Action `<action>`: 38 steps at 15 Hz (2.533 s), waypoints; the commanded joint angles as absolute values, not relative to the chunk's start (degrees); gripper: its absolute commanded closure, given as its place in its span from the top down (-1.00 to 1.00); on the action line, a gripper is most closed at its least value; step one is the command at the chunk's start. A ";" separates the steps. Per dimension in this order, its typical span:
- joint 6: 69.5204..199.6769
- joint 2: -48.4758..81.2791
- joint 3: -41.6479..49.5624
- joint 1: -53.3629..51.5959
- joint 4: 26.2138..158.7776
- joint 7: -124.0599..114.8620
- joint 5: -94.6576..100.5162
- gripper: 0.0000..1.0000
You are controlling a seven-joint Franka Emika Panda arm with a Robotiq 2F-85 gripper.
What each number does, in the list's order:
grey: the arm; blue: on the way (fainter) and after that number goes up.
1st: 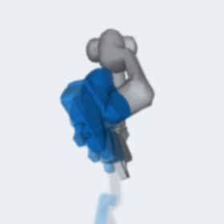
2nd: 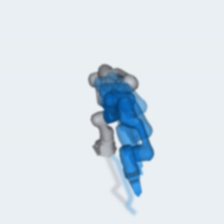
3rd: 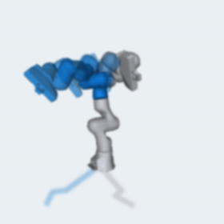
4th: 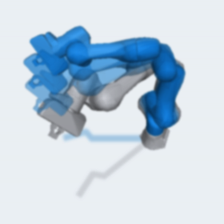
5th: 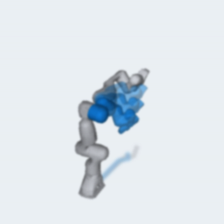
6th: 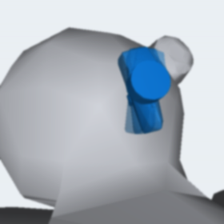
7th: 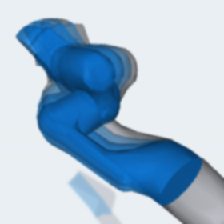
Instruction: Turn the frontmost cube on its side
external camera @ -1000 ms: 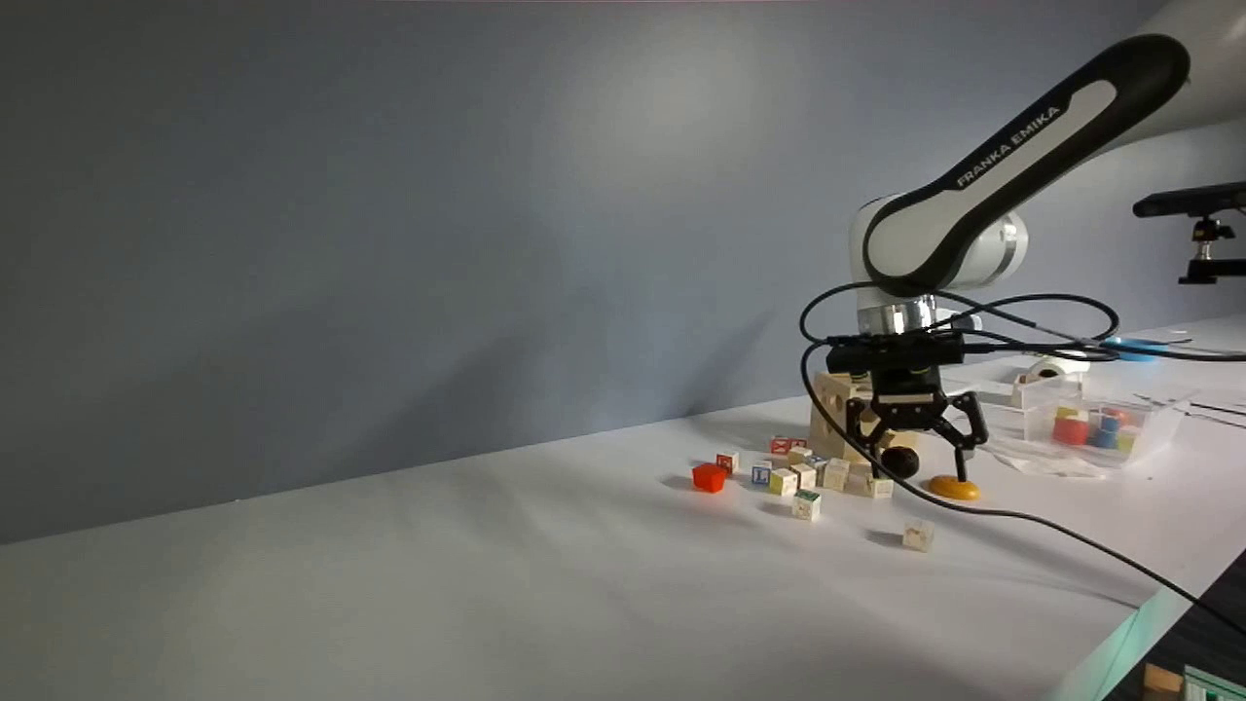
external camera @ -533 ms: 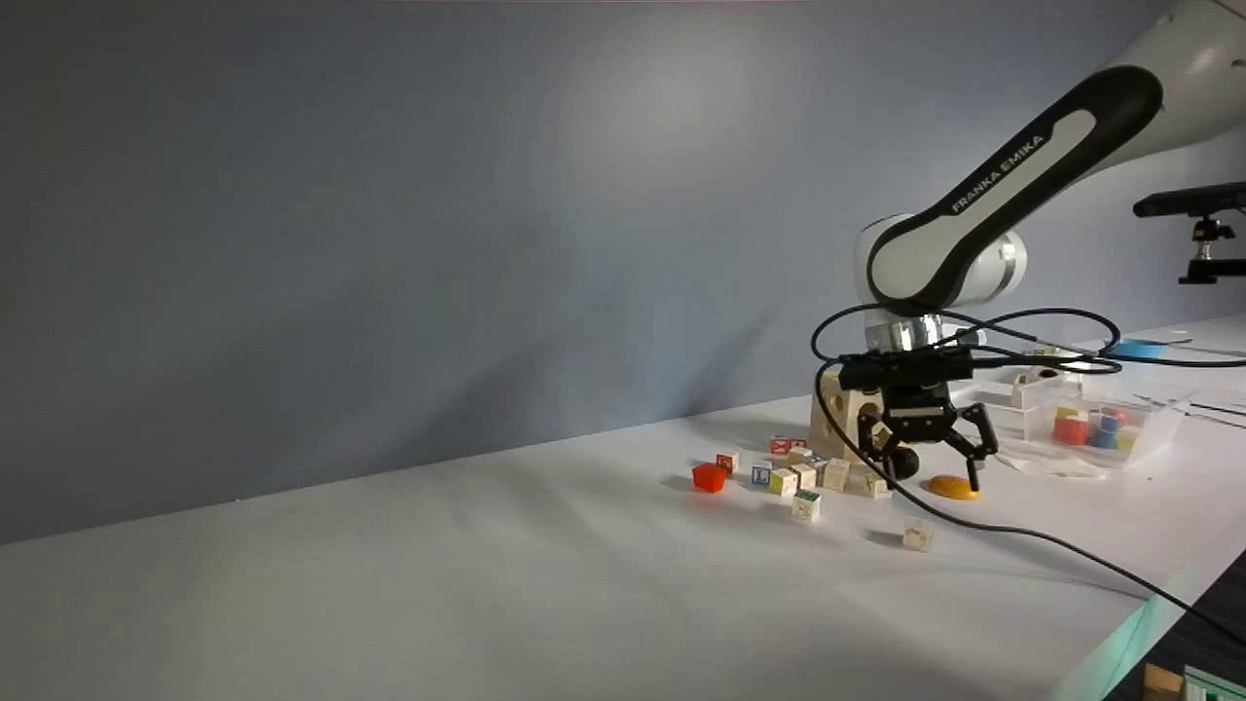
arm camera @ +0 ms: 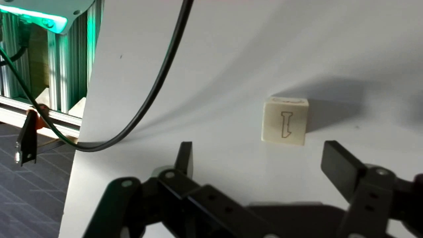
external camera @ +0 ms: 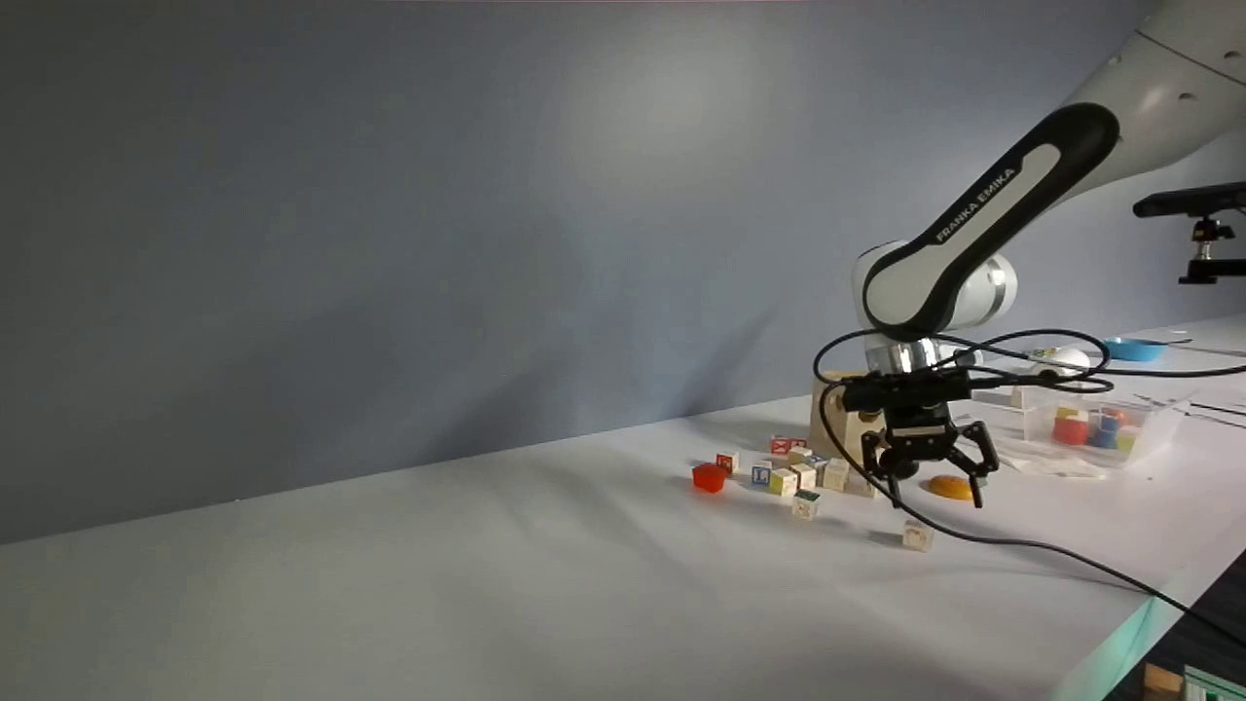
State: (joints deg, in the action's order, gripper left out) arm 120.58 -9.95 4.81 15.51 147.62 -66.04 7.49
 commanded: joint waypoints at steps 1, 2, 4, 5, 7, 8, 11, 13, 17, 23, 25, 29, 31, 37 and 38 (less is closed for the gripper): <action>124.37 -7.59 5.45 14.16 146.82 -67.14 7.84 1.00; 125.77 -7.25 5.44 13.98 146.93 -67.20 7.74 1.00; 127.38 -5.90 5.39 13.42 146.63 -67.36 6.78 1.00; 127.79 -5.26 5.29 13.02 146.58 -67.47 6.15 1.00; 127.48 -4.13 5.02 11.98 146.45 -67.95 4.69 1.00; 126.83 -3.64 4.94 11.34 146.28 -67.99 3.50 1.00; 126.81 -3.06 4.78 9.87 146.35 -68.81 1.41 1.00; 127.46 -2.74 4.92 9.34 146.22 -69.38 1.76 1.00; 128.05 -2.85 4.98 9.27 146.18 -72.65 4.19 1.00; 126.28 -2.73 4.73 9.07 145.81 -77.03 7.06 1.00; 125.38 -3.04 4.71 8.91 145.82 -78.49 8.71 1.00; 120.93 -2.67 4.90 8.93 145.09 -79.62 10.75 1.00; 120.04 -2.61 5.00 8.97 144.94 -79.79 11.76 1.00; 121.80 -1.79 5.62 9.32 145.04 -80.26 16.56 1.00; 122.25 -1.85 5.71 9.28 145.15 -79.94 16.32 1.00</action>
